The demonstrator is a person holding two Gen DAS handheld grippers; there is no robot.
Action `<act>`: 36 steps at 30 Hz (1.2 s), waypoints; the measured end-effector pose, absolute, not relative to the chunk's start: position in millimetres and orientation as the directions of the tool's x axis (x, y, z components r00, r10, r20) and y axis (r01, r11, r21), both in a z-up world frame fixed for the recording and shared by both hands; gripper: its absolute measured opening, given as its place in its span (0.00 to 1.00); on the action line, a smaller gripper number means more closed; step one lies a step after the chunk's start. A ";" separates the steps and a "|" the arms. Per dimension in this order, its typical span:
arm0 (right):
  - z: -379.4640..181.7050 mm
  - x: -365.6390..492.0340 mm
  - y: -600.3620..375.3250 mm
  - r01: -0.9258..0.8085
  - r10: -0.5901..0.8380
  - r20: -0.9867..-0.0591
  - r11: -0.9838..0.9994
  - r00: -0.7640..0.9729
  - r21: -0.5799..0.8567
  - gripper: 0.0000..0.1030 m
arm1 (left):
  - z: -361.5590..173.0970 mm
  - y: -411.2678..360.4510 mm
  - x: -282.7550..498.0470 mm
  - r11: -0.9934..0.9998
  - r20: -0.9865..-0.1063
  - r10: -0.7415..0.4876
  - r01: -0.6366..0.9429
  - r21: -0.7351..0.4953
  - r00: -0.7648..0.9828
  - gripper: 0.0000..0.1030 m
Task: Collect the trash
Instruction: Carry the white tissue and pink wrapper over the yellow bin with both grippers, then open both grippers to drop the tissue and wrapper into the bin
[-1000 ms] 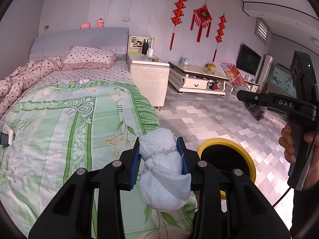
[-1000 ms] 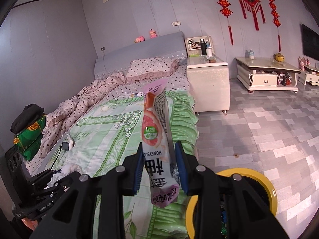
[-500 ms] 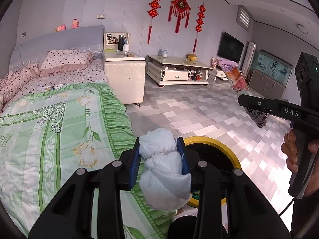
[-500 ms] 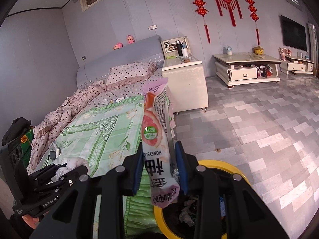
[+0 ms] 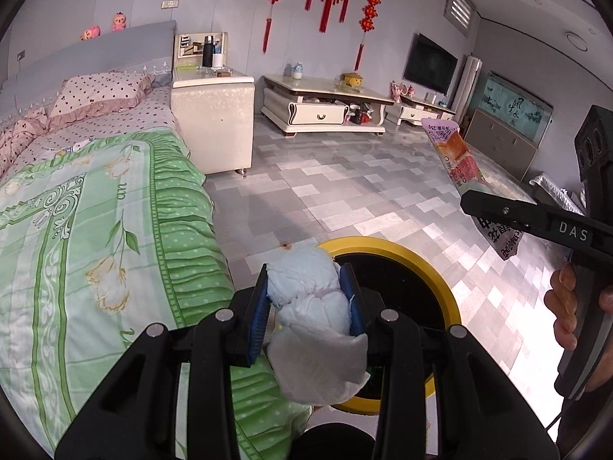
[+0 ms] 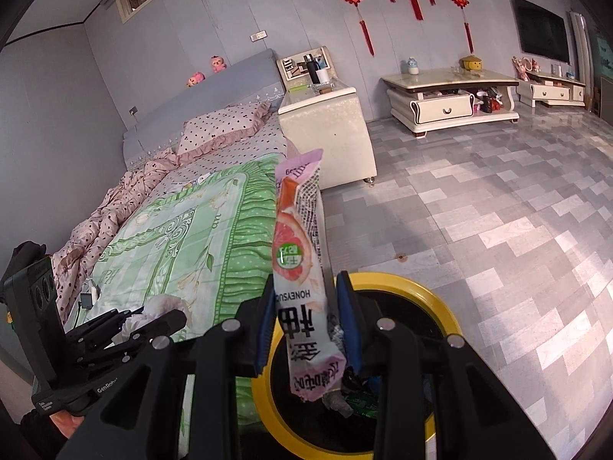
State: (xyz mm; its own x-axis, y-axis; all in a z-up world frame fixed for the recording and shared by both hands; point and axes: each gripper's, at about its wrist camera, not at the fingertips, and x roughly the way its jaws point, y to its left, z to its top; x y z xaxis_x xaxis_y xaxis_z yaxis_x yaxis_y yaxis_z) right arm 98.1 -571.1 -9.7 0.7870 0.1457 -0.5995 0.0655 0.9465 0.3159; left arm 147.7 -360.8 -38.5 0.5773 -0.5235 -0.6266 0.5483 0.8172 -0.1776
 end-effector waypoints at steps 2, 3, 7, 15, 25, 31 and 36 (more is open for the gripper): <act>-18.3 99.1 -575.5 0.079 0.142 -0.610 0.944 0.780 0.321 0.28 | -48.3 -368.5 152.9 0.816 -0.638 -0.521 0.549 -0.180 0.567 0.33; -22.7 99.7 -578.9 0.085 0.142 -0.614 0.942 0.776 0.325 0.28 | -53.4 -372.9 155.7 0.817 -0.644 -0.519 0.548 -0.180 0.562 0.33; -37.8 103.4 -590.0 0.111 0.139 -0.634 0.934 0.761 0.339 0.28 | -71.4 -387.8 163.6 0.810 -0.665 -0.524 0.554 -0.194 0.533 0.34; -55.5 109.3 -603.5 0.133 0.157 -0.648 0.918 0.745 0.375 0.28 | -92.9 -404.8 168.5 0.791 -0.679 -0.549 0.565 -0.235 0.487 0.37; -53.7 109.0 -608.3 0.161 0.145 -0.646 0.907 0.749 0.389 0.35 | -88.2 -397.1 164.2 0.787 -0.667 -0.564 0.561 -0.256 0.487 0.54; -54.5 105.4 -609.7 0.194 0.118 -0.652 0.902 0.749 0.386 0.43 | -77.5 -379.8 162.3 0.794 -0.649 -0.567 0.546 -0.268 0.507 0.60; -54.1 105.5 -600.7 0.187 0.129 -0.654 0.901 0.745 0.390 0.43 | -71.2 -354.9 163.0 0.812 -0.635 -0.554 0.517 -0.269 0.539 0.60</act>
State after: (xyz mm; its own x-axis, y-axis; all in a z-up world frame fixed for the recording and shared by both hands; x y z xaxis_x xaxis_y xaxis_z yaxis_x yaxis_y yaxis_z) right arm 105.5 -600.7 -54.1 0.7451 0.1285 -0.6545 0.1872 0.9015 0.3902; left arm 163.0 -354.9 -71.2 0.5389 -0.5536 -0.6350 0.5173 0.8124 -0.2692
